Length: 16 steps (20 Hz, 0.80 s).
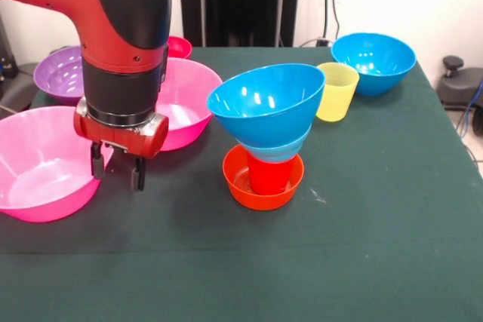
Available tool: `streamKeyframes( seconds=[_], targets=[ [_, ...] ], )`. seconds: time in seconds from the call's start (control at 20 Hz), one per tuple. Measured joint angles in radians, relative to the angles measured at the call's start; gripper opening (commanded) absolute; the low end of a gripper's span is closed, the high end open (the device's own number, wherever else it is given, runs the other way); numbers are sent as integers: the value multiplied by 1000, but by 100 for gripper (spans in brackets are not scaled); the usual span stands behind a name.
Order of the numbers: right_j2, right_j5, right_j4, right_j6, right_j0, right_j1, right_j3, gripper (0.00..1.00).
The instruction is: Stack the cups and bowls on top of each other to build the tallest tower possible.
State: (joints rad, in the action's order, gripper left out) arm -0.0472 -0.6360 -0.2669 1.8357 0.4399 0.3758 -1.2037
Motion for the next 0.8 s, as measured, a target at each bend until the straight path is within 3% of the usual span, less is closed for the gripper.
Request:
streamKeyframes(
  seconds=[0.45,0.8],
  targets=[
    [3,0,0,0,3,22,0,100],
    [-33,0,0,0,55,55,-34,100]
  ],
)
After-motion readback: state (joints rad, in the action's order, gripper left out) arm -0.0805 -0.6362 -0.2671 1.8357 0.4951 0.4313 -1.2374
